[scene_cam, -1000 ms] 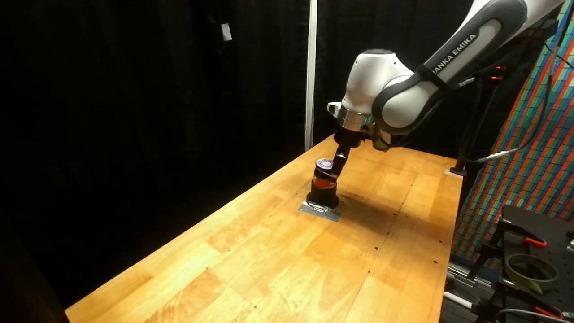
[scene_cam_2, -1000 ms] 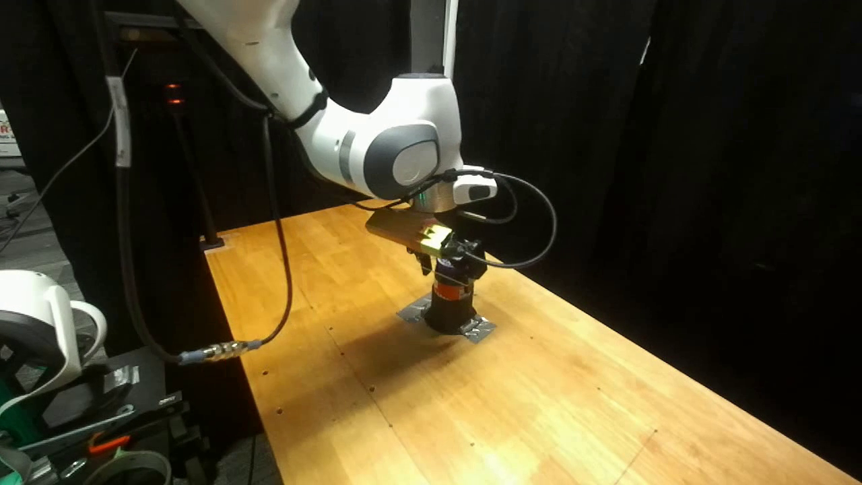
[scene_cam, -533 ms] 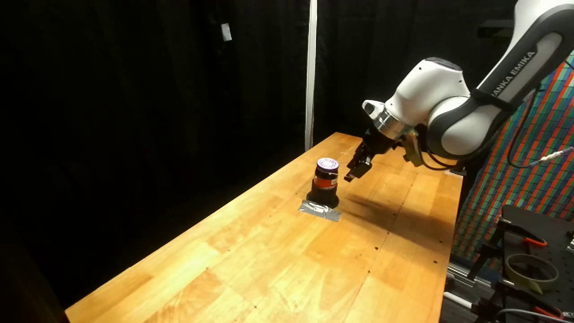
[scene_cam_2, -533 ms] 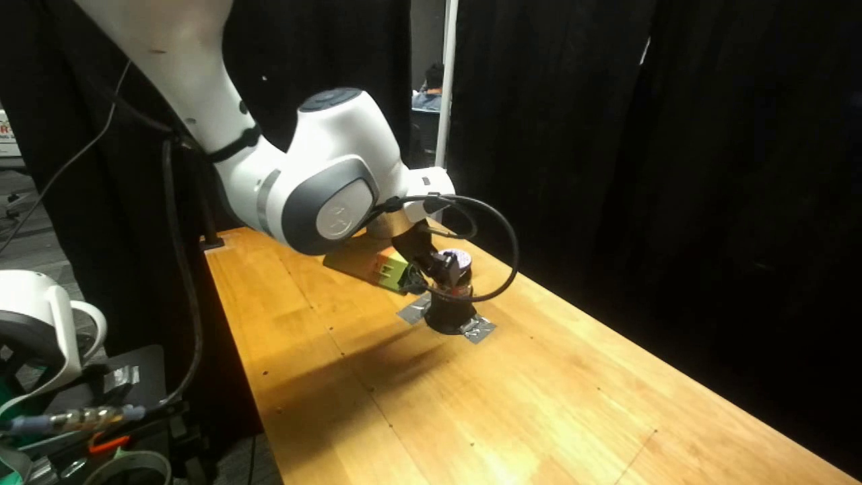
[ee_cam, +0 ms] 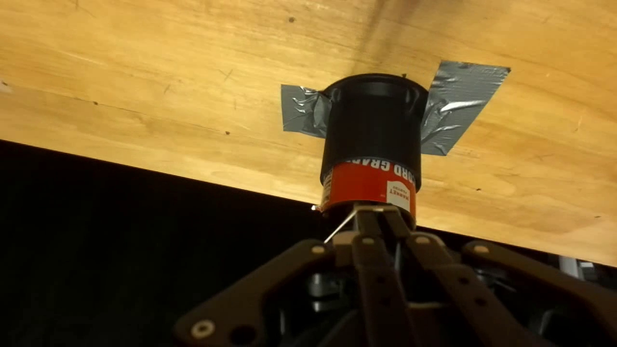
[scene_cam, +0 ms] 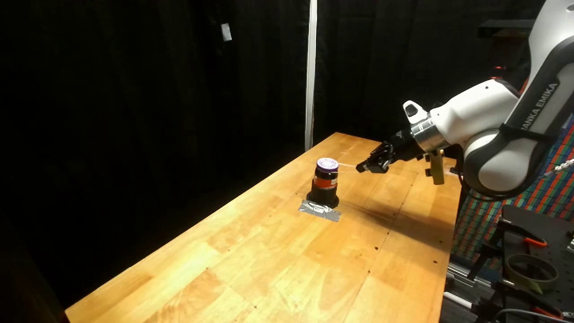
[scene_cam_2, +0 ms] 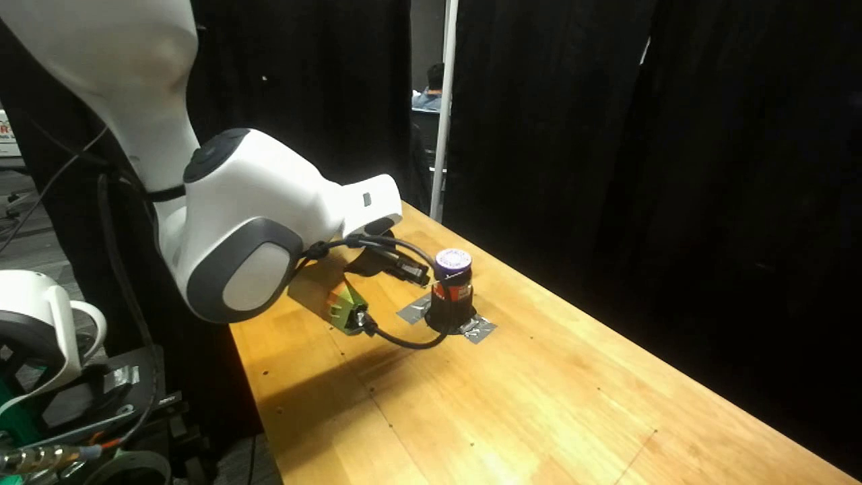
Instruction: Place the rubber band over the brown cup
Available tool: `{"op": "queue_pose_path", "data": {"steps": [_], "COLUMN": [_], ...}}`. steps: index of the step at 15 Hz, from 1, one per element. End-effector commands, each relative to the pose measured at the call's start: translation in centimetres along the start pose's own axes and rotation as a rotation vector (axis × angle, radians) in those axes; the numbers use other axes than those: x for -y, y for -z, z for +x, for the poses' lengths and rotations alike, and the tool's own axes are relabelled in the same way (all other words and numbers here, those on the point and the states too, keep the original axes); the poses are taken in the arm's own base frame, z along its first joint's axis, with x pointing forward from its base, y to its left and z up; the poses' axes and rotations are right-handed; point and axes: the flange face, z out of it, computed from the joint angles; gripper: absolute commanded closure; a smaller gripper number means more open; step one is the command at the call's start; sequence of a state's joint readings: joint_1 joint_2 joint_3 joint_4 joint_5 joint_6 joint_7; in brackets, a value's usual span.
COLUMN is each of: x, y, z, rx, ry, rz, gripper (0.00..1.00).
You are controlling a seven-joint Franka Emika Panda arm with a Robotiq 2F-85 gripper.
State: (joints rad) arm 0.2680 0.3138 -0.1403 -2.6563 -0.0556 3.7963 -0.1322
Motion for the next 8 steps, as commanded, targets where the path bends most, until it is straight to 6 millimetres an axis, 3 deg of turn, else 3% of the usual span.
{"op": "queue_pose_path", "data": {"steps": [1, 5, 6, 8], "x": [2.0, 4.6, 4.5, 5.2], "y": [1.7, 3.5, 3.9, 3.5], "z": [-2.5, -3.4, 1.2, 1.0], "rx": [-0.118, -0.316, -0.338, -0.330], "ry": [-0.003, -0.056, -0.090, -0.087], "rz": [-0.041, -0.139, -0.150, -0.172], "gripper": [0.89, 0.88, 0.89, 0.88]}}
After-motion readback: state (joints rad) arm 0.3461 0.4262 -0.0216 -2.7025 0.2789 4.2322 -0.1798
